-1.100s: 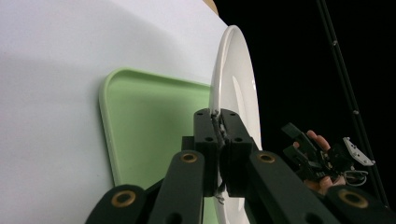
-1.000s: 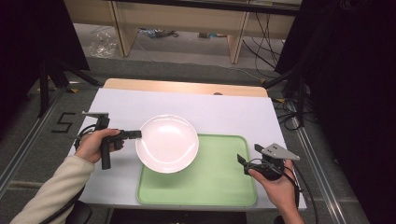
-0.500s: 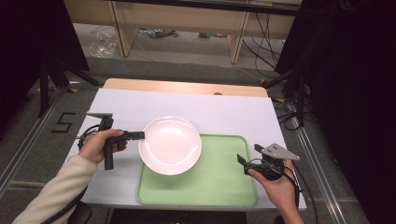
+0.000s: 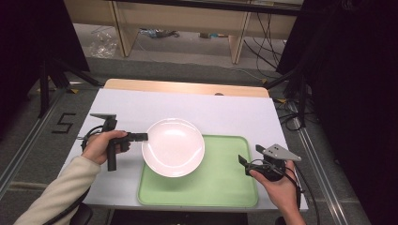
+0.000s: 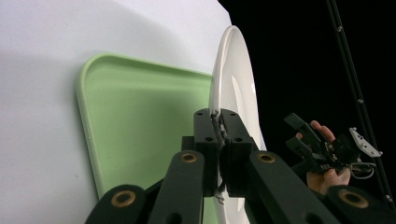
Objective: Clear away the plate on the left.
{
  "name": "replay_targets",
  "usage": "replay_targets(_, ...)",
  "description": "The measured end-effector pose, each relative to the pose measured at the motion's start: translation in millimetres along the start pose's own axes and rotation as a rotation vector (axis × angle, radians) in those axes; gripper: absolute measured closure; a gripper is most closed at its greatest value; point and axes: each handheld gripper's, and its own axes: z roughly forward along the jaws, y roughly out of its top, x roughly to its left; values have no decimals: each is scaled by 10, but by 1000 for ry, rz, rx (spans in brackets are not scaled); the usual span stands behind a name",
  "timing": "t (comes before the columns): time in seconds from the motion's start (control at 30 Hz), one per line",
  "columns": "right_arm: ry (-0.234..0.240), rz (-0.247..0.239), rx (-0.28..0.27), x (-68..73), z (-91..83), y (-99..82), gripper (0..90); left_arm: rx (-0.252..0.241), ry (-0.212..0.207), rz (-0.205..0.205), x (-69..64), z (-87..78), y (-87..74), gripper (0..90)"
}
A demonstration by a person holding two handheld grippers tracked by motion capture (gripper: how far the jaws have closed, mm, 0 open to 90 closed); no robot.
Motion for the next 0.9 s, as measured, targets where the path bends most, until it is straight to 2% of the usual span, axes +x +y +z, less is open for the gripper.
replay_targets(0.9, 0, 0, 0, -2, 1, -2, 214, 27, 9, 2, -30, 118, -33, 861)
